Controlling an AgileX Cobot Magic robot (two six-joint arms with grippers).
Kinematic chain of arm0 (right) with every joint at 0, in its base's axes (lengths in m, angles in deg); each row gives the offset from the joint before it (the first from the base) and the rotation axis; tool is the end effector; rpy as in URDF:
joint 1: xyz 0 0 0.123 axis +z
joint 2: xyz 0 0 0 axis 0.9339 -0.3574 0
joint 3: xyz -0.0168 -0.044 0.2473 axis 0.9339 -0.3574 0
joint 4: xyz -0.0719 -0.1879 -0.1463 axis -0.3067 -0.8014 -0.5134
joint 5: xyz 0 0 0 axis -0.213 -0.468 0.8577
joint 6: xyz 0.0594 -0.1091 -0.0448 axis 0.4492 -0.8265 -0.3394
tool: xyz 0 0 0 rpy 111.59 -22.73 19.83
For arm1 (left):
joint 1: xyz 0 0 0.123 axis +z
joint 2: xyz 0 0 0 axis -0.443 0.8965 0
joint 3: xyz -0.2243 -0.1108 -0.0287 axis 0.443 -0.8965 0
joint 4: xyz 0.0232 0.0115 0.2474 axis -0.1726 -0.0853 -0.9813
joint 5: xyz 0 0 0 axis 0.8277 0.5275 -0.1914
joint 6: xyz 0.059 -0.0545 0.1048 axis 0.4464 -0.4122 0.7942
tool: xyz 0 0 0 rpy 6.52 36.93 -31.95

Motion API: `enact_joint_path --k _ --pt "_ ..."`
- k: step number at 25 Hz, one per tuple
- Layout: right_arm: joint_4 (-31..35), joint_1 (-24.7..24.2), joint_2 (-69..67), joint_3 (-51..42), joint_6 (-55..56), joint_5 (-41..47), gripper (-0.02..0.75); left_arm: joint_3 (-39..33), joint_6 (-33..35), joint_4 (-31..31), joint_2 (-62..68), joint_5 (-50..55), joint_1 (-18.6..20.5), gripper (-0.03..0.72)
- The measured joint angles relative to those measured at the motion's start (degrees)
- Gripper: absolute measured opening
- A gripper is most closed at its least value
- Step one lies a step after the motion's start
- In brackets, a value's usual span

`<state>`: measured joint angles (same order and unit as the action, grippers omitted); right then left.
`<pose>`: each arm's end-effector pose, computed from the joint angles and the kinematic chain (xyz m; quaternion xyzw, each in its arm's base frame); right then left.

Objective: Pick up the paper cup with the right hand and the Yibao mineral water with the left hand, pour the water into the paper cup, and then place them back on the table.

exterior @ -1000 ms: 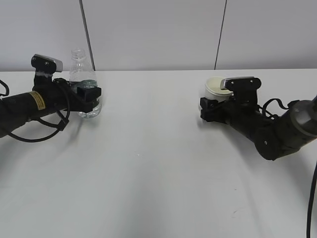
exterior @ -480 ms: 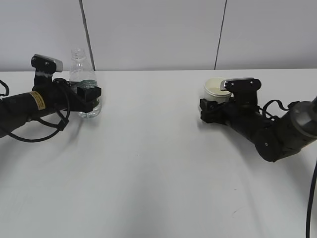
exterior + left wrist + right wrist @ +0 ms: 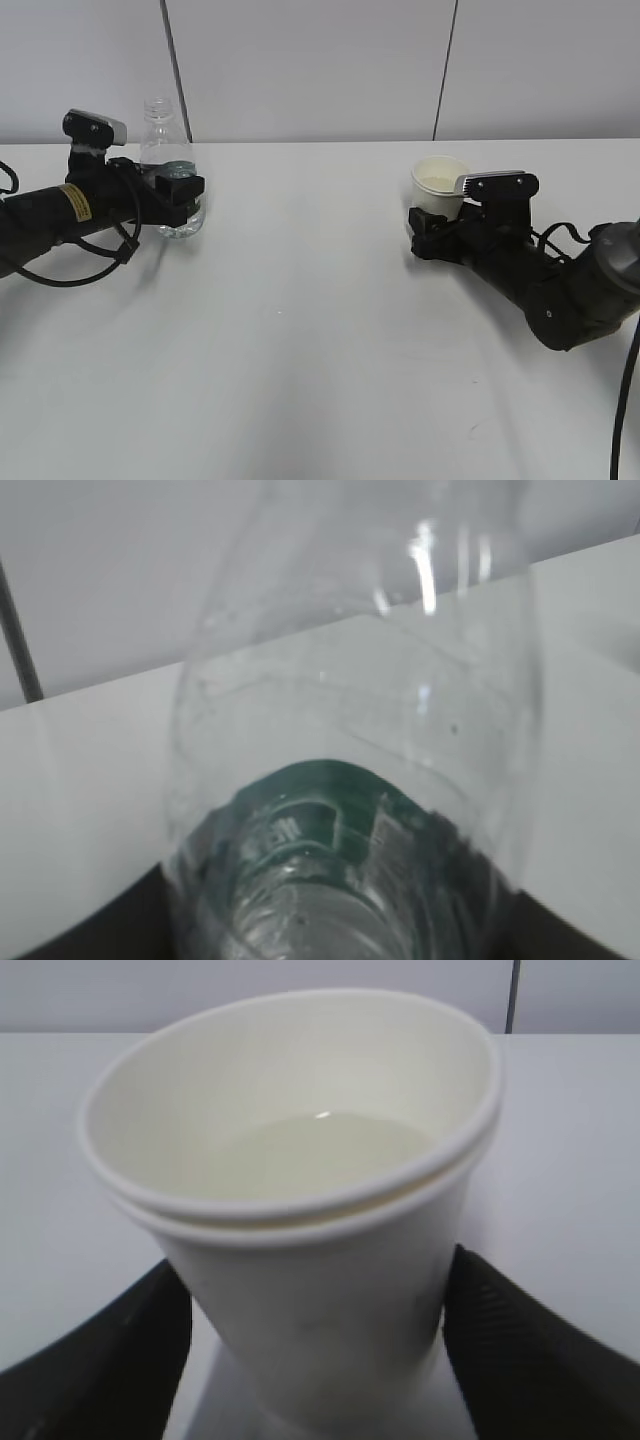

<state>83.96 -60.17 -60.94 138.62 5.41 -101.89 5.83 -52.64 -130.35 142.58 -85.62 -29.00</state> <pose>0.4141 0.0729 0.0217 -0.0589 0.7925 0.0874 0.6007 0.4320 -0.0945 0.0667 0.2442 0.7521 -0.2113 0.5745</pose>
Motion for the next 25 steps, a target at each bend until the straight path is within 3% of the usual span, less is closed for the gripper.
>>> enact_joint_path --k 9,25 --pt "0.00 0.00 2.57 -4.32 0.11 -1.87 0.607 0.00 0.00 0.00 0.00 0.05 0.00 0.347" --pt "0.00 0.00 18.10 -20.66 0.23 -7.38 0.605 0.00 0.00 0.00 0.00 0.05 0.00 0.347"
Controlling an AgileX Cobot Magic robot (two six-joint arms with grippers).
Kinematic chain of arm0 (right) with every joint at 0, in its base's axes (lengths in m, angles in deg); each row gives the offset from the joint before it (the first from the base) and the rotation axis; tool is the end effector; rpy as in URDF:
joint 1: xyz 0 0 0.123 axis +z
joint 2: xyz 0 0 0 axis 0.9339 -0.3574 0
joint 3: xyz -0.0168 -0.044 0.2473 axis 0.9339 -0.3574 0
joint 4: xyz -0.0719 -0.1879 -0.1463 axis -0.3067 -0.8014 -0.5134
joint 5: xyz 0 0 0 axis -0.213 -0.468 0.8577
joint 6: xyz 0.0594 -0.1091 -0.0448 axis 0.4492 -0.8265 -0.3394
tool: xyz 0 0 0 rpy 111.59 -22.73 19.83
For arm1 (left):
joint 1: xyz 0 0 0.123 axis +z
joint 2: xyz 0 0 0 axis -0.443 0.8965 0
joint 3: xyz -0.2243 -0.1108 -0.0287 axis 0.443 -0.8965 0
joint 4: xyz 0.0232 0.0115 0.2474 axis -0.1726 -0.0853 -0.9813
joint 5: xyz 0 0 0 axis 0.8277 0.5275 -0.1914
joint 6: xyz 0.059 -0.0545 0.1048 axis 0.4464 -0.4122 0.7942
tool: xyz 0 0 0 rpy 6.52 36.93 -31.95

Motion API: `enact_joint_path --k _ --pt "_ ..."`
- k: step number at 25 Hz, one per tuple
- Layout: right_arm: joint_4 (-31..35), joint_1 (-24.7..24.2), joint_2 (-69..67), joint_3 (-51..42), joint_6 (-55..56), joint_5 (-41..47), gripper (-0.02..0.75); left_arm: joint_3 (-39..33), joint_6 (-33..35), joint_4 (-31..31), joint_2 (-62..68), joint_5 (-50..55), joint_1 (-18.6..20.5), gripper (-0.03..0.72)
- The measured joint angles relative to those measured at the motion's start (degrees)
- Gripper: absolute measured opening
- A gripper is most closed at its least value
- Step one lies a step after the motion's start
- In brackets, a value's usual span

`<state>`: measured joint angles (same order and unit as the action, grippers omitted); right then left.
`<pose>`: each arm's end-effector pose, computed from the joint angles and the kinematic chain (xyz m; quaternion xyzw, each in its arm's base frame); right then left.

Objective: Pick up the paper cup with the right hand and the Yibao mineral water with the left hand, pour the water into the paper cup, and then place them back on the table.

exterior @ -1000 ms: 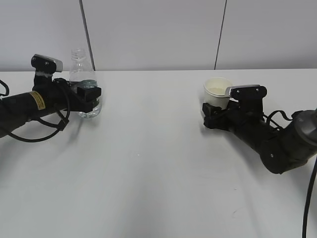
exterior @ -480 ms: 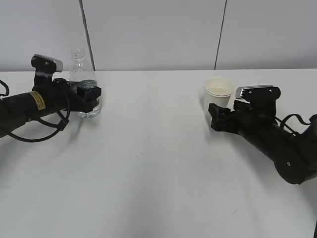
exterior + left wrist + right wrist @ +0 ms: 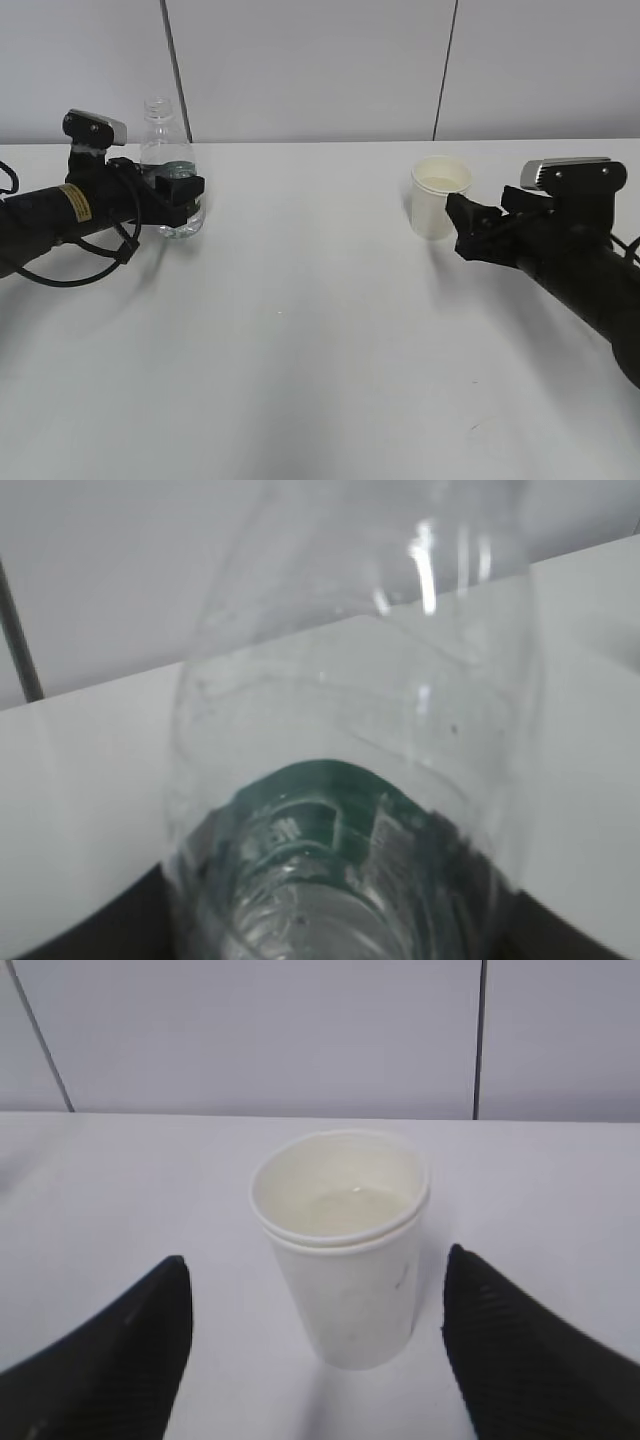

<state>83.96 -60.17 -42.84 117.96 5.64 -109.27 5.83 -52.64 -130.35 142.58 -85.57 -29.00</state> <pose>0.3473 0.0631 0.0804 -0.0554 0.7664 0.0957 0.6328 0.4320 -0.0945 0.0666 0.2441 0.7524 -0.2111 0.5743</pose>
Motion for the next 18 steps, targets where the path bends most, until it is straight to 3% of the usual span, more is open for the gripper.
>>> enact_joint_path --k 11,18 --pt "0.00 0.00 7.40 -2.72 0.11 -0.27 0.596 0.00 0.00 0.00 0.00 0.10 0.00 0.350" --pt "0.00 0.00 9.81 -2.72 0.11 -0.27 0.595 0.02 0.00 0.00 0.00 0.27 0.00 0.408"
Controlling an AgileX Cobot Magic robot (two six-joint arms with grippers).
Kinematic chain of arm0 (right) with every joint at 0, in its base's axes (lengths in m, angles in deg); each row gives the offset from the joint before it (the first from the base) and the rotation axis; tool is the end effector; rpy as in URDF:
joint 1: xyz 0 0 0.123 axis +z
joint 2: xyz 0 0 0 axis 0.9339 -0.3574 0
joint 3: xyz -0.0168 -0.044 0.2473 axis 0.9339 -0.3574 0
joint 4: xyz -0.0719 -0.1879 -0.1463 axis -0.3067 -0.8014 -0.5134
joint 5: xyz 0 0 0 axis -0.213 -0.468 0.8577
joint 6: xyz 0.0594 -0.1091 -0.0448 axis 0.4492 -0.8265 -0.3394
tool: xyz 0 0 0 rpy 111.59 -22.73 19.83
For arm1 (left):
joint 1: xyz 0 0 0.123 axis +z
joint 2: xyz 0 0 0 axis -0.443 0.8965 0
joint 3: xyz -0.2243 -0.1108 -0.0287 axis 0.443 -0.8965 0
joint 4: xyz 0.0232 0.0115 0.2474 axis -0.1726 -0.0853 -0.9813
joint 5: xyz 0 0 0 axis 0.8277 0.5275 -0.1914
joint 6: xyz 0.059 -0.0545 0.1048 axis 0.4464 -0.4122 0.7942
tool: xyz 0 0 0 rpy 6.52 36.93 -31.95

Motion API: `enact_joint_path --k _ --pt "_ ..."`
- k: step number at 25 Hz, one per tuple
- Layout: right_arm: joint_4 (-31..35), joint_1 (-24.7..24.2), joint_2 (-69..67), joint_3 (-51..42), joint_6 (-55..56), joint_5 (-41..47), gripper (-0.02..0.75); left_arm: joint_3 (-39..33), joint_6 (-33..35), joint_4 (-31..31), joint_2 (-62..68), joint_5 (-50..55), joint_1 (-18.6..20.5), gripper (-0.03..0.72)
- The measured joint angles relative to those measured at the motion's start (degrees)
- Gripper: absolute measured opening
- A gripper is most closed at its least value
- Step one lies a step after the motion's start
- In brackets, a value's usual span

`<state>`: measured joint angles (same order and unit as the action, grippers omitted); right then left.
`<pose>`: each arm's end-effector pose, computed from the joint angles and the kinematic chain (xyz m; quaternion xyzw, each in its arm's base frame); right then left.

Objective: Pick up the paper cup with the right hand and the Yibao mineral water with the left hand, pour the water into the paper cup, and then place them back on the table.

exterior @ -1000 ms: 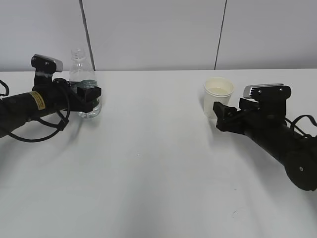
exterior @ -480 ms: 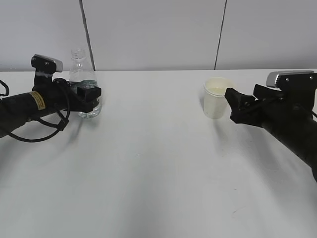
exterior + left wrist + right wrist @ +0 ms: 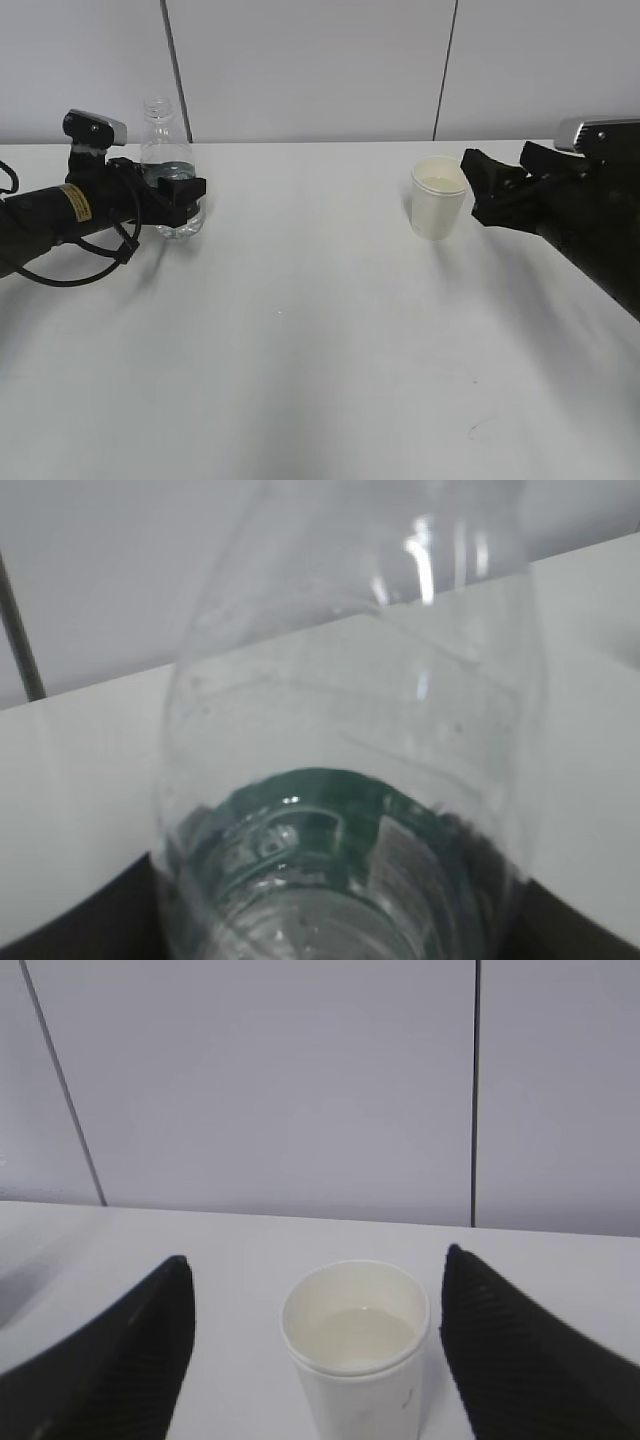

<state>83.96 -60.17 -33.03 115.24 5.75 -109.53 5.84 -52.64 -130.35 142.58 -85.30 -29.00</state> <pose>0.3391 0.0618 0.1296 -0.0544 0.7239 0.1004 0.6804 0.4321 -0.0942 0.0661 0.2440 0.7537 -0.2098 0.5730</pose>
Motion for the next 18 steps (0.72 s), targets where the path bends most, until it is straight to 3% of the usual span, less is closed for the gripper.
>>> enact_joint_path --k 18 --pt "0.00 0.00 3.32 -0.38 0.10 2.54 0.595 0.05 0.00 0.00 0.00 -0.11 0.00 0.550"
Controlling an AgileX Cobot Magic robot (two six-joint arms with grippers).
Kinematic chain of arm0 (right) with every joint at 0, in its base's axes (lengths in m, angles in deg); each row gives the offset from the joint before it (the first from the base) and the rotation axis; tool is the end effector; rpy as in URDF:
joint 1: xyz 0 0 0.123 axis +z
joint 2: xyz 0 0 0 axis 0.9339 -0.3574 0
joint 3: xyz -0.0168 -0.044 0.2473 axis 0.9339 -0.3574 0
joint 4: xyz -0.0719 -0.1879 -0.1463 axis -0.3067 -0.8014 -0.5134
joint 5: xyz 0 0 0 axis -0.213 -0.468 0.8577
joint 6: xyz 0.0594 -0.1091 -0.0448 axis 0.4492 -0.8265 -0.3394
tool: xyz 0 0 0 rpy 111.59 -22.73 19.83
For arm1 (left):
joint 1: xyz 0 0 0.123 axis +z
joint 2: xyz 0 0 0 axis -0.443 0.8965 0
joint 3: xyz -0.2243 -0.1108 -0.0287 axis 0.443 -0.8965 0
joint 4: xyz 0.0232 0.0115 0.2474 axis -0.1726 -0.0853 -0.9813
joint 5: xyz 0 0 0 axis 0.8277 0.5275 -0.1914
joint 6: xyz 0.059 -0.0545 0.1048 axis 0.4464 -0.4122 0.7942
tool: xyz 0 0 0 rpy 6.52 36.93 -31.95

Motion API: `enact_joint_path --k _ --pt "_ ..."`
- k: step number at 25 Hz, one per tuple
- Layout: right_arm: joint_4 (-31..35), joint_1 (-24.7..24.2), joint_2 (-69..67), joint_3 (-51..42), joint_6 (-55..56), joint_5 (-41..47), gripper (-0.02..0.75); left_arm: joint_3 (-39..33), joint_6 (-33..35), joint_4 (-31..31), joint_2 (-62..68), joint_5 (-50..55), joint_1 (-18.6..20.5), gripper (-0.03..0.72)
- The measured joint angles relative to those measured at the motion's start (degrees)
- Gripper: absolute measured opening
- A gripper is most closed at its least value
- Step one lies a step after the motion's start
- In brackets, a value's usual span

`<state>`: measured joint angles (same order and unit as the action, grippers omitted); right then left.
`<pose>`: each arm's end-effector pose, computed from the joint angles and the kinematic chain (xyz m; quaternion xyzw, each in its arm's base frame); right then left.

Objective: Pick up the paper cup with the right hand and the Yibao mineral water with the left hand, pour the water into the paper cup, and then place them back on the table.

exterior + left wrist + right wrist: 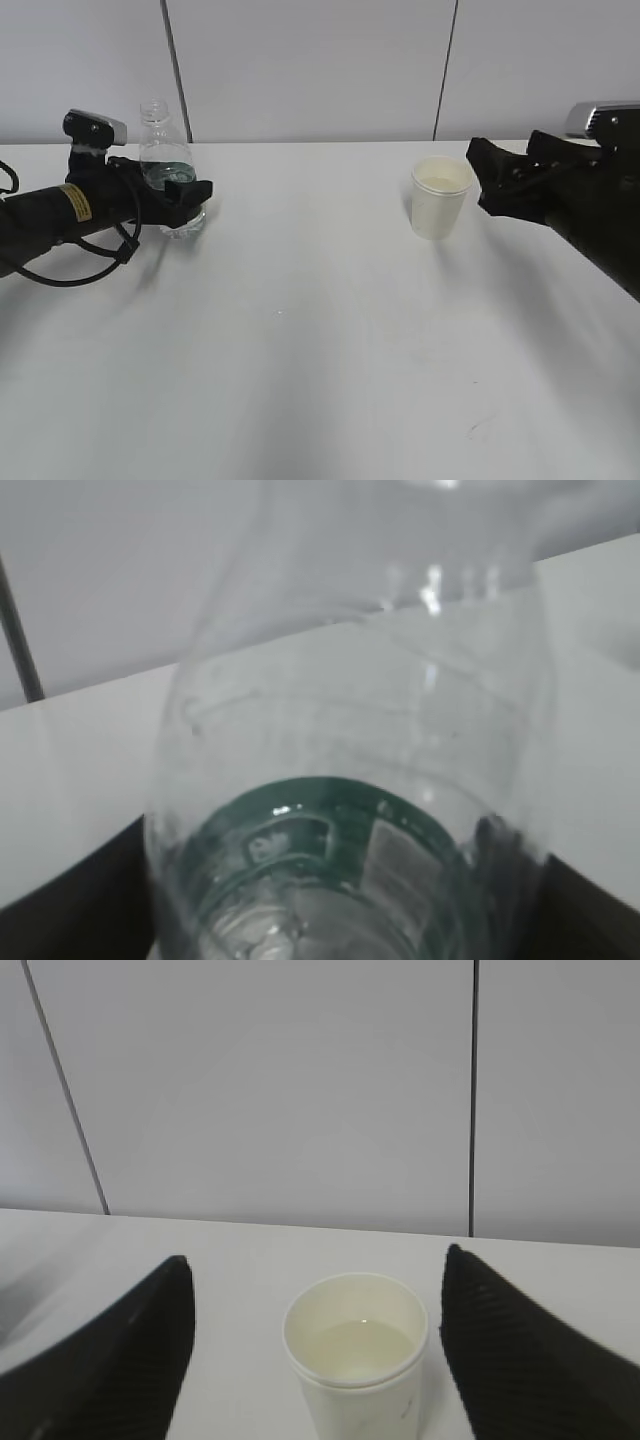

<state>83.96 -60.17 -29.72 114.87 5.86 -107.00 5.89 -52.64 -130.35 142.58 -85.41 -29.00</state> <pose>0.3367 0.0612 0.1420 -0.0542 0.7214 0.0997 0.6831 0.4323 -0.0943 0.0665 0.2442 0.7529 -0.2102 0.5739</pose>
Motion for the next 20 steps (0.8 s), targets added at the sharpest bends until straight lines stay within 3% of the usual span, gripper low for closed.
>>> enact_joint_path --k 13,20 --pt "0.00 0.00 7.15 0.00 0.00 8.14 0.595 -0.05 -0.21 0.00 -6.96 2.47 0.00 0.553" --pt "-0.24 0.00 11.49 5.28 0.00 19.95 0.595 -0.10 -4.30 -0.05 -12.42 5.84 0.00 0.553"
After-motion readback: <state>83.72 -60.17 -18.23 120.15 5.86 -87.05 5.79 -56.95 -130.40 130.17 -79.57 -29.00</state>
